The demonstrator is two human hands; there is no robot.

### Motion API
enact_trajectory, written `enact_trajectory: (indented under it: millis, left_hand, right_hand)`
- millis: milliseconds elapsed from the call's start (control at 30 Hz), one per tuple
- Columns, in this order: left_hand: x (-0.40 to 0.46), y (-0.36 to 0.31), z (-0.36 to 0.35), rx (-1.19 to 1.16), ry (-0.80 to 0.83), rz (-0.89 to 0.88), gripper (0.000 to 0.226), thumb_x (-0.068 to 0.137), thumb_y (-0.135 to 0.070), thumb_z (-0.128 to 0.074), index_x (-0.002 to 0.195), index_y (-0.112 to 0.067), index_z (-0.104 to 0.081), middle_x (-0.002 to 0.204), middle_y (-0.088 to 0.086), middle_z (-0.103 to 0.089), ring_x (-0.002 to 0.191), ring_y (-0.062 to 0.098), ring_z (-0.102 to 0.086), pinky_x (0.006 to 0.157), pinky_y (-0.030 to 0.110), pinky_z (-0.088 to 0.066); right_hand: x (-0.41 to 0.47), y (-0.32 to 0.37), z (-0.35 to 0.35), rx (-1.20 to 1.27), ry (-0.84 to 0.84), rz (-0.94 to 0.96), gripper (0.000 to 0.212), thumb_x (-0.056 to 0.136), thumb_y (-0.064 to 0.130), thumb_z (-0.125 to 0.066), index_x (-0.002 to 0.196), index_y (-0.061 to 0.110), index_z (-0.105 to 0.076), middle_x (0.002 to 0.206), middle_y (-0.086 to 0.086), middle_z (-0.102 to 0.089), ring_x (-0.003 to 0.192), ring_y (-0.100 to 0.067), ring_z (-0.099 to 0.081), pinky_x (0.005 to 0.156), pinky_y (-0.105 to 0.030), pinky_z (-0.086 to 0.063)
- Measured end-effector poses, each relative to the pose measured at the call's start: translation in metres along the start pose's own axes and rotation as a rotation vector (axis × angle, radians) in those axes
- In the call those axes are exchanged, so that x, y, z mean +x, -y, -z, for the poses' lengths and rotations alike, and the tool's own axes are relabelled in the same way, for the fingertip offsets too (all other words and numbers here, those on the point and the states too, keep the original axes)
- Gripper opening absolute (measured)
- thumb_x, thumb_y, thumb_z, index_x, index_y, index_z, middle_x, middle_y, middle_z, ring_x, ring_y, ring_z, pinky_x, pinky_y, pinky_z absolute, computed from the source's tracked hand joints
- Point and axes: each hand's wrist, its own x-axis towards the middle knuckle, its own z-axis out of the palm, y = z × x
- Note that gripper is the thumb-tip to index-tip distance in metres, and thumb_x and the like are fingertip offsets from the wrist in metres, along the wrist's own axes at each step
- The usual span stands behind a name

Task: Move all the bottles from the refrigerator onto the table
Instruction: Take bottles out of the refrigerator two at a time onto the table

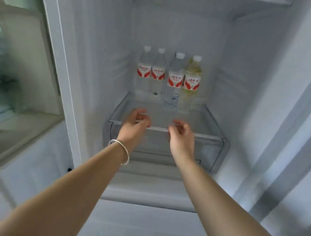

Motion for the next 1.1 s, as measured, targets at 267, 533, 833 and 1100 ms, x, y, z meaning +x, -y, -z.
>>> enact_trajectory:
  millis: [267, 533, 833, 1100]
  left_hand:
    - [0.108, -0.006, -0.046, -0.066, 0.106, 0.019, 0.025, 0.087, -0.016, -0.056, 0.112, -0.022, -0.054, 0.093, -0.004, -0.062, 0.085, 0.013, -0.061, 0.067, 0.025, -0.047]
    - [0.185, -0.002, -0.087, 0.056, 0.095, -0.159, 0.059, 0.080, -0.024, -0.071, 0.132, -0.021, -0.043, 0.125, -0.005, -0.042, 0.115, 0.013, -0.046, 0.096, 0.028, -0.039]
    - [0.222, 0.007, -0.113, -0.079, 0.173, -0.190, 0.047, 0.076, -0.021, -0.074, 0.112, -0.038, -0.049, 0.110, -0.019, -0.060, 0.096, -0.011, -0.058, 0.080, 0.009, -0.048]
    - [0.215, 0.005, -0.121, -0.118, 0.128, -0.216, 0.038, 0.073, -0.024, -0.078, 0.105, -0.035, -0.060, 0.102, -0.014, -0.069, 0.090, -0.006, -0.066, 0.076, 0.012, -0.051]
  right_hand:
    - [0.118, -0.003, -0.006, -0.031, -0.181, 0.088, 0.031, 0.086, 0.015, -0.061, 0.115, 0.009, -0.056, 0.098, -0.001, -0.057, 0.091, -0.017, -0.056, 0.079, -0.026, -0.045]
    - [0.218, -0.008, -0.006, 0.022, -0.328, 0.133, 0.063, 0.076, 0.039, -0.072, 0.130, 0.019, -0.046, 0.124, 0.000, -0.050, 0.112, -0.017, -0.051, 0.097, -0.035, -0.044]
    - [0.256, -0.020, -0.006, 0.140, -0.087, 0.090, 0.041, 0.078, 0.041, -0.070, 0.111, 0.024, -0.053, 0.102, 0.009, -0.064, 0.095, -0.010, -0.063, 0.084, -0.030, -0.050]
    - [0.254, -0.019, -0.013, 0.150, -0.023, 0.090, 0.043, 0.071, 0.048, -0.075, 0.105, 0.026, -0.062, 0.102, 0.004, -0.070, 0.095, -0.014, -0.068, 0.086, -0.037, -0.055]
